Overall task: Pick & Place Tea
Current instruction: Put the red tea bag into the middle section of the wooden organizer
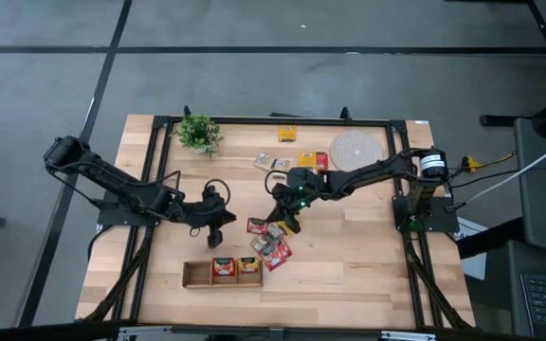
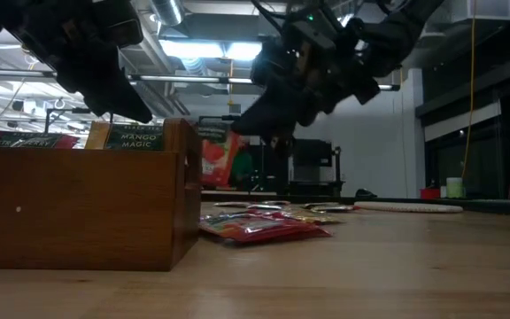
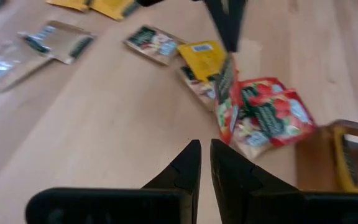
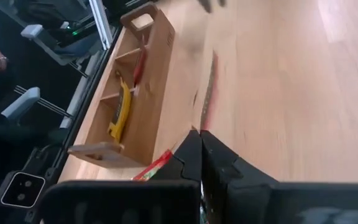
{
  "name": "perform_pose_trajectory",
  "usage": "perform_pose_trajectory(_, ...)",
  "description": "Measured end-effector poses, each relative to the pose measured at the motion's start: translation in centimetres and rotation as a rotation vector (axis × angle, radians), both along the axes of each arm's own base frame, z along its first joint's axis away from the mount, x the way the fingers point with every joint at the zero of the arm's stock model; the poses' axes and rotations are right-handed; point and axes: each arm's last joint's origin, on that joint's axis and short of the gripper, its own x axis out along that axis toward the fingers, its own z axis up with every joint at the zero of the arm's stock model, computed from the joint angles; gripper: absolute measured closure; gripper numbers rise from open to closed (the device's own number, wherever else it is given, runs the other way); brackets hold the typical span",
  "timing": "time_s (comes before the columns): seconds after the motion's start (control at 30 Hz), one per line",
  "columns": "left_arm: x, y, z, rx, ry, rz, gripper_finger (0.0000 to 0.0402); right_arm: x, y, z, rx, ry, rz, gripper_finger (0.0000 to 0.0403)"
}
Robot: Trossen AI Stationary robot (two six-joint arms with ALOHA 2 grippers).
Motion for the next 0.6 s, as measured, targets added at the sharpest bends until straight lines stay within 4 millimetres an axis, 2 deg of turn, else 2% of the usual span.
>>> perform_pose_trajectory(0.33,-0.4,0.9,-0.1,0.193,-0.005,0.205,0.0368,1.8,1.0,2.9,-0.056,-0.045,0.059,0.0402)
perform_pose_trajectory(0.6,-0.6,1.5,-0.1,0.278,-0.026,0.337,0.0368,2.8,2.7,5.1,-0.061,-0.110,0.100,0.0402)
